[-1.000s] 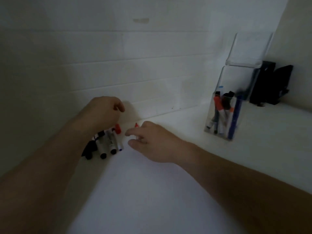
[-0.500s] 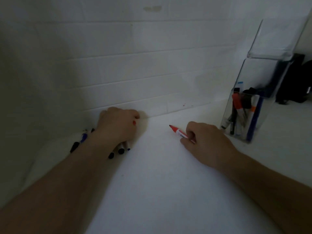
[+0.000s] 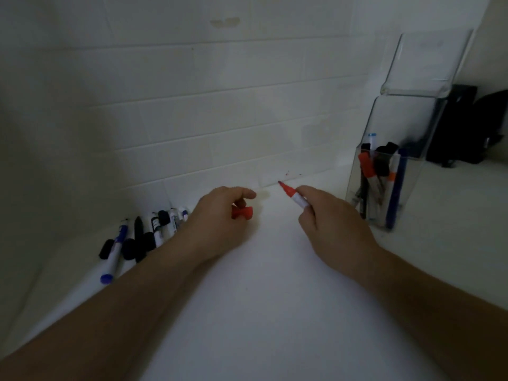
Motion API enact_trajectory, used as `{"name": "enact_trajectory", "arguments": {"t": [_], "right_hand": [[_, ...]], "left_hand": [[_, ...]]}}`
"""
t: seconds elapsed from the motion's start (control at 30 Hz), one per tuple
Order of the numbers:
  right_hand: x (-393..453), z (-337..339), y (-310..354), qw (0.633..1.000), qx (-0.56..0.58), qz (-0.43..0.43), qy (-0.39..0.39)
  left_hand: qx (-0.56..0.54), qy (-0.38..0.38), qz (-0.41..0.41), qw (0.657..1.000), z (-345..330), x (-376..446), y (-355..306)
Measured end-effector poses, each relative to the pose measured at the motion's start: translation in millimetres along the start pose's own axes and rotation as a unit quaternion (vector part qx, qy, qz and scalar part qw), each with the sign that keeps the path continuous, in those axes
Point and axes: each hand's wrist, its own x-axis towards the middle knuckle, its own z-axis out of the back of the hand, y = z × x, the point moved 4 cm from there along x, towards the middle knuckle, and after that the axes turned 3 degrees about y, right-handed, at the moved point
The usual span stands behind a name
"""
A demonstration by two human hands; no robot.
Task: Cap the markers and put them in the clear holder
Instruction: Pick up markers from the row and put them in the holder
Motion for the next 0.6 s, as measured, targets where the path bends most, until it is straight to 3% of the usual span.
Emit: {"name": "enact_trajectory", "arguments": {"t": [0.17, 0.4, 0.6], "right_hand": [[-1.6, -1.6, -1.7, 1.000, 0.024, 0.000, 0.004], [-0.4, 1.8, -0.2, 0.998, 0.010, 0.050, -0.040], [-1.0, 0.7, -2.7, 0.998, 0.005, 0.042, -0.035]], "left_hand": [[0.034, -0.004, -0.042, 0.999, -7.8, 0.4, -3.9], [0.025, -0.014, -0.025, 0.999, -8.6, 1.2, -5.5], [-0.053, -0.018, -0.023, 0.998, -8.6, -6.8, -10.7]]}}
